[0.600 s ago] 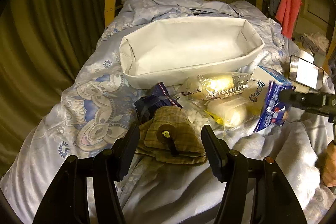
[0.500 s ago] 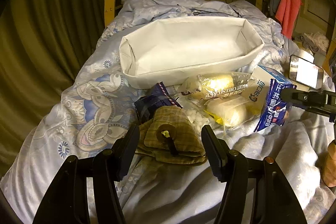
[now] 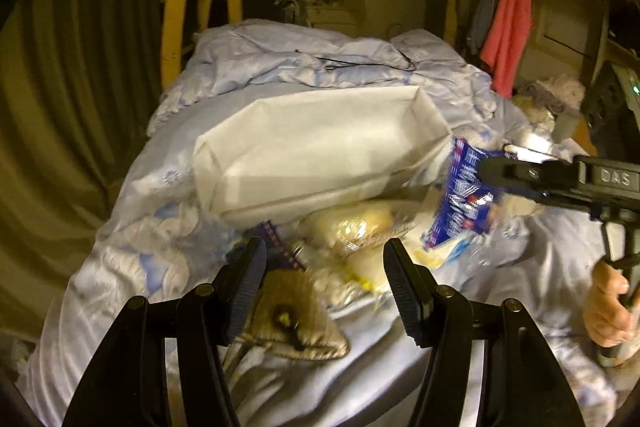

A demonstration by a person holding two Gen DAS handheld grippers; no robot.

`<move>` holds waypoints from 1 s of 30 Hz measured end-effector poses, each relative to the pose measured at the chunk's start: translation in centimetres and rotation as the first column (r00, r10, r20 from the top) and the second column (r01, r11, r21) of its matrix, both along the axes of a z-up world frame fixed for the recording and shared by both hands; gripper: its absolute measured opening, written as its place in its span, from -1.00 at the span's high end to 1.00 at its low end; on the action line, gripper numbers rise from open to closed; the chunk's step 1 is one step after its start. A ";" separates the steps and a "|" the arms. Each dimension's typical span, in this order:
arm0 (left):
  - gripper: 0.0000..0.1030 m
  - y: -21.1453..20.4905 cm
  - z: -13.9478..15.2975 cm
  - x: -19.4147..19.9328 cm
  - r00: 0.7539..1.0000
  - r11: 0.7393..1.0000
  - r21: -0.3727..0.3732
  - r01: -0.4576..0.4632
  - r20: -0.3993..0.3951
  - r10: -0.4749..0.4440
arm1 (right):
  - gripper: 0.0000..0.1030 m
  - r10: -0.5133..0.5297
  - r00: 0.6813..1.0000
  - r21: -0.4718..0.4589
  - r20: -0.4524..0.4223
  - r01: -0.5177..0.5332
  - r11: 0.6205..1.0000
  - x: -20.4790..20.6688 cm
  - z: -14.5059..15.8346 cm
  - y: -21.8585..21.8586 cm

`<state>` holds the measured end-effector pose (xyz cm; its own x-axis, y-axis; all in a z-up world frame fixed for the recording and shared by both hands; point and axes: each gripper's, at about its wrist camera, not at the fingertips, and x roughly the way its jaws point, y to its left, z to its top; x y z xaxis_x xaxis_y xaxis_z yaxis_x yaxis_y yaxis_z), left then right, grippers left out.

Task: Organize objects
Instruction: 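Carry the blue-wrapped snack packet with the right gripper and drop it into the white basket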

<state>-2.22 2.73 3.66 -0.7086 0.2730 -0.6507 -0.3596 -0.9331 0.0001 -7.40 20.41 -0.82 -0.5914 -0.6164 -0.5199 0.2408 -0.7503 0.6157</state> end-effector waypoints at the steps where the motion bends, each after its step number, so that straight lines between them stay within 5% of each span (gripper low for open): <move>1: -0.17 0.4 0.5 -0.7 1.000 1.000 -0.005 0.017 0.020 -0.017 | 0.44 -0.010 1.000 0.010 -0.003 0.010 1.000 -0.7 0.6 -0.1; 8: -0.17 2.4 3.1 -6.5 0.994 1.000 0.019 0.013 0.106 -0.015 | 0.44 -0.112 0.994 0.097 0.022 0.109 0.989 -6.9 2.9 0.0; 12: -0.17 3.7 3.7 -10.9 0.992 0.996 -0.022 -0.084 0.097 0.085 | 0.44 -0.162 0.986 0.129 0.023 0.158 0.979 -11.0 3.0 1.1; 17: -0.17 6.0 0.6 -15.8 0.980 0.986 -0.061 -0.153 0.116 0.159 | 0.44 -0.325 0.945 0.086 0.043 0.321 0.943 -13.8 1.4 3.4; 21: -0.08 7.9 -4.2 -15.4 0.981 0.977 -0.151 -0.149 0.098 0.165 | 0.44 -0.348 0.920 -0.122 0.183 0.372 0.920 -15.1 -3.0 4.9; 27: -0.07 9.4 -7.6 -10.7 0.994 0.967 -0.235 -0.098 0.030 0.108 | 0.44 -0.373 0.926 -0.002 0.065 0.373 0.928 -13.7 -4.1 4.0; 30: -0.06 9.3 -7.6 -9.3 0.996 0.971 -0.224 -0.081 0.020 0.088 | 0.44 -0.400 0.915 -0.023 0.040 0.401 0.916 -12.6 -4.6 4.9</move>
<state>-11.53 12.08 -3.90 -0.7022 0.0590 -0.7095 -0.2827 -0.9378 0.2018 -19.97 25.33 -5.43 -0.7744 -0.3470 -0.5291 -0.0979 -0.7604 0.6420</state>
